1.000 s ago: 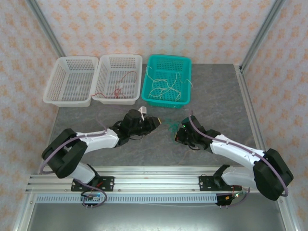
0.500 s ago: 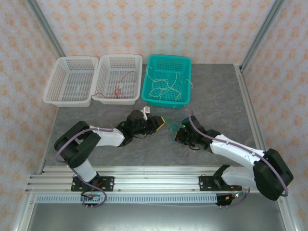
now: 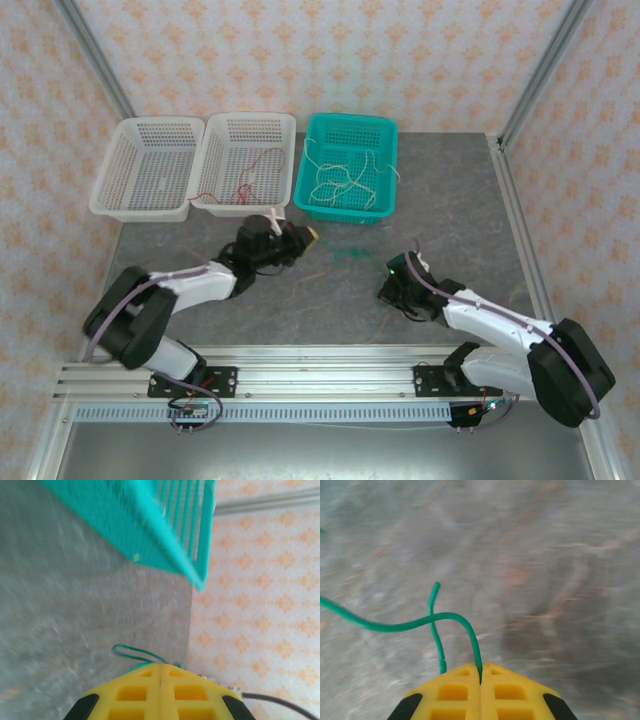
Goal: Untangle the cables
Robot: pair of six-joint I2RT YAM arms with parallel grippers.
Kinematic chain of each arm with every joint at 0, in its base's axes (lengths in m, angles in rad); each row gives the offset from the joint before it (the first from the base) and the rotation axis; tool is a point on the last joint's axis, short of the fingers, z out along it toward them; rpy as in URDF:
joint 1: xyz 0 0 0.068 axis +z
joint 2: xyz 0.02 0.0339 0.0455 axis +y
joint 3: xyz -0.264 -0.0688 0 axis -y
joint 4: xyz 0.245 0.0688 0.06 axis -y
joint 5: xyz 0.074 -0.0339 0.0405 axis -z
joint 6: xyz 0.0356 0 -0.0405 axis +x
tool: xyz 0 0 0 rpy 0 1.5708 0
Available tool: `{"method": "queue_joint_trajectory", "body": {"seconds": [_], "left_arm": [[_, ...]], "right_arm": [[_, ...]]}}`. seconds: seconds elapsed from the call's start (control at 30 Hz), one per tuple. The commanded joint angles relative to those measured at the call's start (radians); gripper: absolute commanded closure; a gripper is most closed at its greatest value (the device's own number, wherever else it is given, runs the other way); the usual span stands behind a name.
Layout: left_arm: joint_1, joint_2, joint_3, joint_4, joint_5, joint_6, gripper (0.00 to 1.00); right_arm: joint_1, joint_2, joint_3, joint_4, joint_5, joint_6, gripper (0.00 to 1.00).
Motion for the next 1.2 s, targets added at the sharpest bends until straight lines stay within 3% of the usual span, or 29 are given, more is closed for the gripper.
{"method": "queue_joint_trajectory", "body": {"seconds": [0.0, 0.17, 0.3, 0.37, 0.6, 0.73, 0.83, 1.0, 1.17], "left_arm": [[0.008, -0.088, 0.054, -0.227, 0.001, 0.169, 1.00], [0.031, -0.150, 0.059, -0.380, -0.049, 0.264, 1.00], [0.127, -0.299, 0.088, -0.660, -0.206, 0.387, 1.00], [0.191, -0.361, 0.090, -0.733, -0.226, 0.415, 1.00], [0.337, -0.464, 0.053, -0.835, -0.171, 0.436, 1.00], [0.348, -0.479, -0.015, -0.708, -0.059, 0.389, 1.00], [0.301, -0.459, -0.059, -0.521, 0.066, 0.369, 1.00], [0.013, -0.390, 0.082, -0.660, -0.105, 0.588, 0.78], [-0.014, -0.352, 0.086, -0.571, -0.078, 0.598, 0.53]], "right_arm": [[-0.012, -0.047, -0.040, -0.030, 0.060, 0.038, 0.96], [-0.012, -0.054, -0.017, -0.140, 0.141, 0.086, 0.96], [-0.040, -0.169, -0.041, -0.282, 0.287, 0.248, 1.00], [-0.086, -0.256, -0.069, -0.306, 0.308, 0.280, 1.00], [-0.270, -0.402, -0.083, -0.392, 0.331, 0.291, 1.00], [-0.297, -0.387, -0.100, -0.225, 0.198, 0.174, 1.00], [-0.298, -0.318, -0.090, -0.087, 0.034, 0.052, 1.00], [-0.296, -0.152, 0.056, -0.112, -0.166, -0.218, 1.00], [-0.274, -0.124, 0.133, -0.106, -0.314, -0.296, 1.00]]}}
